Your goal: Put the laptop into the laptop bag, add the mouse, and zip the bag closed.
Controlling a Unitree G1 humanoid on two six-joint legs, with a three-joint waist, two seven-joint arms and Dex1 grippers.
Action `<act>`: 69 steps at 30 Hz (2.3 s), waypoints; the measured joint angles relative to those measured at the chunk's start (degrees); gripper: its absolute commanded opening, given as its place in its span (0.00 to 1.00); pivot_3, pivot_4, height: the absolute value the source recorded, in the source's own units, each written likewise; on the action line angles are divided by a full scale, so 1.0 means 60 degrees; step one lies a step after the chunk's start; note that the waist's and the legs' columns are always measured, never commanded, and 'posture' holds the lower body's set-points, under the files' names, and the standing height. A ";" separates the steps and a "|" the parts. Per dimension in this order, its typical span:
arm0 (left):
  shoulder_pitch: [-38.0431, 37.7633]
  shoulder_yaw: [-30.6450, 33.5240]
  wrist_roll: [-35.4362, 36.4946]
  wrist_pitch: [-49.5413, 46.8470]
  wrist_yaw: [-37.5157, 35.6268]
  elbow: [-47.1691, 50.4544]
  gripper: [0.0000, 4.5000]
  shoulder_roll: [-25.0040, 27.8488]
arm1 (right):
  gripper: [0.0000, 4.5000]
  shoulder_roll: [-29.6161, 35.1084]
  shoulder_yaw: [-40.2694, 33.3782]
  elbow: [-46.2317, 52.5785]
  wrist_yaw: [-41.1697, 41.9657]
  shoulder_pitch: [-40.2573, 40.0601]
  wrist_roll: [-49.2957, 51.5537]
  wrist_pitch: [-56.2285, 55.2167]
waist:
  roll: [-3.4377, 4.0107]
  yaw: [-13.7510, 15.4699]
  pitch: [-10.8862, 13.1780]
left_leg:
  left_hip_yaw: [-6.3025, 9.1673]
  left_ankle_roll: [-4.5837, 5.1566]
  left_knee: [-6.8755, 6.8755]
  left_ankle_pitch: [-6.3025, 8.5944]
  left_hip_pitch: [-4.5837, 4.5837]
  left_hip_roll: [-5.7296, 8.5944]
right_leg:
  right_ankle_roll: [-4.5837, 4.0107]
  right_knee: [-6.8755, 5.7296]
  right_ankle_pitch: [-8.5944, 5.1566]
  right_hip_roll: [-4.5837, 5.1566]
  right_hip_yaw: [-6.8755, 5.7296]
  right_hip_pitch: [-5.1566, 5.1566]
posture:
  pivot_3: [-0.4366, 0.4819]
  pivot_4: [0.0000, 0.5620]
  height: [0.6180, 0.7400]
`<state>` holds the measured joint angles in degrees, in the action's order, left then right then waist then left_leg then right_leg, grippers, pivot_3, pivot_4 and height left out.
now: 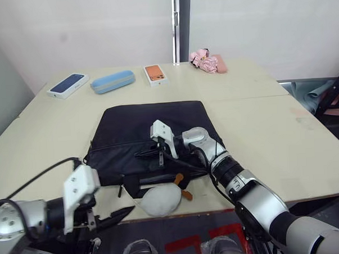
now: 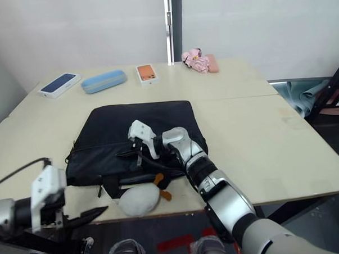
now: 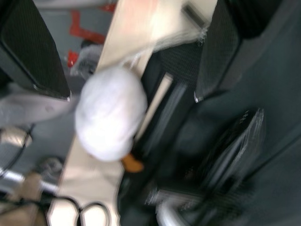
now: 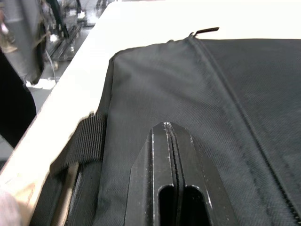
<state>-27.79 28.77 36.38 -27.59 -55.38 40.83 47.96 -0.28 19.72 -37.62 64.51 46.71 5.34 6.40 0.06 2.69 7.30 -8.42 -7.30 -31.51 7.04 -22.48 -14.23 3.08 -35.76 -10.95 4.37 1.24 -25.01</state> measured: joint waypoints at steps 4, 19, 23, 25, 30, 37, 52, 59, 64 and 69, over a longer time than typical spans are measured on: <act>-0.0268 0.1707 0.0884 -0.1177 0.0075 -0.0008 0.98 0.0400 | 0.00 0.0415 -0.0417 0.1226 0.0074 -0.0250 0.0639 0.1376 | -0.0035 0.0005 0.0027 | 0.0003 0.0000 0.0000 -0.0001 -0.0060 0.0000 | -0.0030 0.0006 0.0021 -0.0011 0.0009 -0.0051 | 0.48 0.27 1.00; 0.4906 -0.0587 0.1018 -0.1691 0.0278 -0.2689 0.24 0.1131 | 0.73 0.5716 -0.2205 0.7662 0.1174 -0.1622 0.3396 0.5840 | -0.0042 0.0342 0.0100 | -0.0015 -0.0046 -0.0017 0.0004 -0.0078 -0.0005 | -0.0015 0.0072 0.0010 -0.0035 0.0017 -0.0047 | 0.48 0.27 1.00; 0.6840 -0.2711 0.0128 -0.1125 0.0246 -0.3751 0.00 0.0211 | 0.99 0.6603 -0.2652 0.8976 0.1166 -0.2012 0.4059 0.6476 | -0.0041 0.0348 0.0099 | -0.0018 -0.0045 -0.0073 0.0004 -0.0056 -0.0003 | -0.0014 0.0007 0.0010 -0.0029 0.0038 -0.0032 | 0.48 0.27 1.00; 0.7601 -0.3889 -0.0531 -0.0657 0.0074 -0.4434 0.00 -0.0326 | 0.99 0.6870 -0.2722 0.9609 0.1128 -0.2272 0.4428 0.6786 | -0.0042 0.0366 0.0099 | -0.0012 -0.0043 -0.0103 0.0003 -0.0058 -0.0005 | -0.0013 -0.0015 0.0013 -0.0029 0.0041 -0.0028 | 0.48 0.27 1.00; 0.9421 -0.5611 -0.1922 0.0674 -0.0548 -0.7069 0.00 -0.1749 | 0.99 0.7498 -0.1896 1.0415 0.1209 -0.2698 0.4164 0.6409 | -0.0044 0.0450 0.0097 | -0.0002 -0.0034 -0.0165 -0.0001 -0.0059 -0.0002 | -0.0008 -0.0063 0.0024 -0.0022 0.0047 -0.0021 | 0.48 0.27 1.00; 1.0869 -0.6526 -0.3211 0.2284 -0.1302 -1.0048 0.00 -0.2882 | 0.99 0.7245 -0.0342 1.0247 0.1366 -0.2713 0.3350 0.5343 | -0.0046 0.0434 0.0096 | 0.0003 -0.0025 -0.0196 0.0000 -0.0071 0.0002 | -0.0002 -0.0072 0.0033 -0.0017 0.0050 -0.0021 | 0.48 0.27 1.00; 1.0982 -0.6742 -0.4078 0.3593 -0.1542 -1.1371 0.00 -0.3252 | 0.99 0.5373 0.1948 0.8120 0.2034 -0.1743 0.1910 0.3679 | -0.0047 0.0431 -0.0046 | 0.0005 -0.0024 -0.0201 0.0005 0.0076 0.0007 | -0.0004 -0.0085 0.0032 0.0001 0.0050 0.0109 | 0.48 0.27 1.00; 1.0905 -0.6699 -0.4259 0.3819 -0.1454 -1.1358 0.00 -0.3322 | 0.99 0.4624 0.2567 0.6599 0.2408 -0.1284 0.1054 0.2659 | -0.0048 0.0422 -0.0075 | 0.0008 -0.0024 -0.0196 0.0006 0.0075 0.0007 | -0.0005 -0.0077 0.0032 0.0001 0.0046 0.0112 | 0.48 0.27 1.00; 1.0809 -0.6659 -0.4259 0.3845 -0.1425 -1.1257 0.00 -0.3318 | 0.83 0.4384 0.2812 0.5929 0.2583 -0.1234 0.0651 0.2085 | -0.0047 0.0408 -0.0078 | 0.0007 -0.0024 -0.0189 0.0006 0.0075 0.0007 | -0.0004 -0.0069 0.0032 0.0001 0.0046 0.0110 | 0.48 0.27 1.00; 1.0738 -0.6633 -0.4259 0.3845 -0.1421 -1.1180 0.00 -0.3295 | 0.45 0.4391 0.2811 0.5782 0.2743 -0.1244 0.0519 0.1851 | -0.0048 0.0405 -0.0078 | 0.0007 -0.0025 -0.0166 0.0006 0.0077 0.0007 | -0.0003 -0.0060 0.0031 0.0000 0.0044 0.0109 | 0.48 0.27 1.00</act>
<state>36.64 -11.03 10.83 -4.52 -63.90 -26.25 28.19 26.07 36.59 -2.93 80.97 39.25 8.46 17.50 -0.23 5.12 6.83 -8.38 -7.44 -32.51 7.07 -22.02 -14.19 3.07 -36.12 -10.77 4.37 1.50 -24.36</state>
